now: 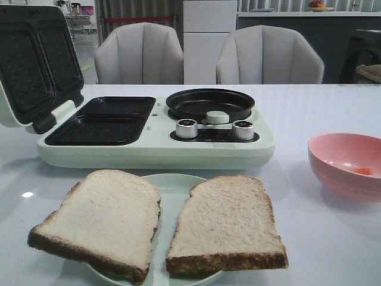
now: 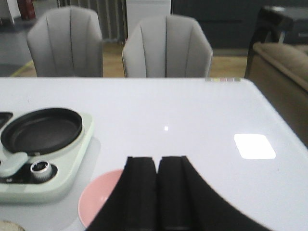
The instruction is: Make breakfast with bread and shrimp
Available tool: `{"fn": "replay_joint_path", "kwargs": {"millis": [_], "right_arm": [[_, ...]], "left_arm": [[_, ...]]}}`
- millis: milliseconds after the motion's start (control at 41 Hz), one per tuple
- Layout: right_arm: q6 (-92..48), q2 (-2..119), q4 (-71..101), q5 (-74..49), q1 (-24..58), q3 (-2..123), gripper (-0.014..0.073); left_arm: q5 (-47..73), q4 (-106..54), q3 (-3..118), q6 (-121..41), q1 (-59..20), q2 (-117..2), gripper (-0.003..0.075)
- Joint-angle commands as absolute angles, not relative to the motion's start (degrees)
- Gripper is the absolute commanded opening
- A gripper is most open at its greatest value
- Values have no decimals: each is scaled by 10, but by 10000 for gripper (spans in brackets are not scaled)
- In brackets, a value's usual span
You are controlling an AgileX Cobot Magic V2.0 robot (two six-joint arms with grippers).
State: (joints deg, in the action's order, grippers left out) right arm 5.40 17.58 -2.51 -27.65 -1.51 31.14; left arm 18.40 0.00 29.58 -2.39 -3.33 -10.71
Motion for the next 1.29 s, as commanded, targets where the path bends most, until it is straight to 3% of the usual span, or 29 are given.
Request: {"fn": "replay_joint_path", "kwargs": {"millis": [0,220,634,707,732,854,902,951,1122,1268], "right_arm": [[50,223,-33,-269,-15,335,36],[50,312,-33,-324,-15,335,36],[50,426,-33,-342,-15,335,48],[50,434,-34,-340,-15,335,127],[50,434,-34,-340,-15,335,192],[50,434,-34,-338,-15,335,434],[50,434,-34,-337,-15,335,491],[50,434,-34,-335,-15,335,531],[50,434,-33,-335,-15,335,535],[50,433,-33,-335,-15,335,535]], "left_arm": [[190,0,325,-23,-36,-152,101],[249,-3,313,-23,-36,-214,101],[253,-30,301,-22,-36,-268,110],[254,-31,301,-22,-36,-275,194],[254,-31,301,-22,-36,-277,237],[254,-31,301,-22,-36,-283,525],[254,-29,301,-23,-36,-288,591],[254,-28,301,-27,-36,-293,616],[235,-31,301,-80,-65,-311,616],[219,-11,301,-154,-169,-336,616]]}}
